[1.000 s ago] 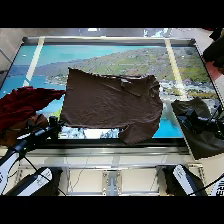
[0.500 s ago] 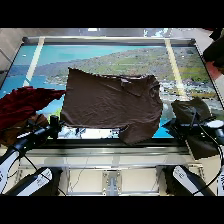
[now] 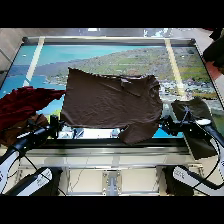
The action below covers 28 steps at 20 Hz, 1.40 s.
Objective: Fold the shirts.
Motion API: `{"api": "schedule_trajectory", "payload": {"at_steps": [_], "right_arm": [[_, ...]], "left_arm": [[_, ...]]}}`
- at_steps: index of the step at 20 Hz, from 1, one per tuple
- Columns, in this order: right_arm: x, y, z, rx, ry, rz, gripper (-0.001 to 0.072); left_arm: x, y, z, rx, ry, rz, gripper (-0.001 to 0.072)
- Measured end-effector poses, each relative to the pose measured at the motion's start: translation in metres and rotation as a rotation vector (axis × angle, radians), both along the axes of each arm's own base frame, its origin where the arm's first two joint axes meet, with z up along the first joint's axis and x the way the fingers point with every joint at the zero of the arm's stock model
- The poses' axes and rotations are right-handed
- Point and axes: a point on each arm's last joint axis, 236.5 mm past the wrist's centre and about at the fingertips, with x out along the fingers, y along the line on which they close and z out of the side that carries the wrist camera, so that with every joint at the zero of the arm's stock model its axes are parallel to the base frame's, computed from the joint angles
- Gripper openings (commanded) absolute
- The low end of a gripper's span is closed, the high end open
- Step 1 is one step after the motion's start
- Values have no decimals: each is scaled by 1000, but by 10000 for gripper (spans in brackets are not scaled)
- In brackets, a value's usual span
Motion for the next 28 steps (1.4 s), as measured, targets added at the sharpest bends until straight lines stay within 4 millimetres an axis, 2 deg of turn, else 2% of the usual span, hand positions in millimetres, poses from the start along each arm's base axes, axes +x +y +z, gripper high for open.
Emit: {"api": "schedule_trajectory", "payload": {"at_steps": [1, 2, 3, 4, 6, 8, 9, 10, 11, 13, 15, 18, 20, 21, 22, 23, 24, 25, 26, 28], "right_arm": [[2, 5, -2, 14, -1, 6, 445], [3, 11, -4, 25, 0, 15, 413], [4, 16, -8, 29, 2, 27, 96], [5, 20, -11, 28, -3, 38, 10], [10, 28, -8, 36, -39, 70, 12], [19, 42, 18, 85, -118, 119, 11], [22, 48, 36, 99, -168, 157, 11], [26, 53, 59, 111, -229, 197, 11], [29, 60, 90, 122, -307, 247, 11], [27, 68, 155, 77, -469, 350, 11], [12, 70, 222, -59, -634, 463, 12], [-18, 57, 330, -423, -896, 510, 11], [-40, 42, 418, -679, -1094, 392, 11], [-57, 38, 465, -786, -1197, 331, 11], [-71, 32, 499, -875, -1267, 271, 11], [-83, 26, 528, -953, -1317, 221, 12], [-89, 20, 548, -1002, -1342, 186, 12], [-87, 15, 555, -1021, -1337, 169, 12], [-76, 7, 552, -1023, -1304, 167, 12], [-34, -9, 520, -968, -1171, 204, 11]], "left_arm": [[0, 0, 0, -1, 0, 1, 11], [0, 0, 0, 0, 0, 1, 12], [0, 0, 0, -1, -1, 1, 11], [0, 0, 0, 5, -4, -5, 11], [3, 0, 6, 27, -32, -29, 9], [12, 2, 25, 83, -115, -85, 8], [20, 2, 44, 126, -189, -128, 8], [28, 4, 68, 177, -269, -167, 8], [36, 6, 98, 245, -361, -210, 8], [42, 9, 170, 422, -549, -297, 9], [33, 17, 250, 647, -706, -336, 9], [-4, 44, 377, 1016, -836, -236, 8], [-37, 53, 452, 1239, -862, -166, 8], [-50, 54, 483, 1328, -868, -141, 8], [-62, 52, 513, 1403, -872, -127, 9], [-68, 50, 535, 1448, -877, -126, 8], [-69, 48, 550, 1467, -875, -144, 8], [-63, 48, 554, 1453, -869, -176, 7], [-53, 49, 552, 1408, -864, -217, 7], [-23, 55, 530, 1268, -842, -315, 6]]}}
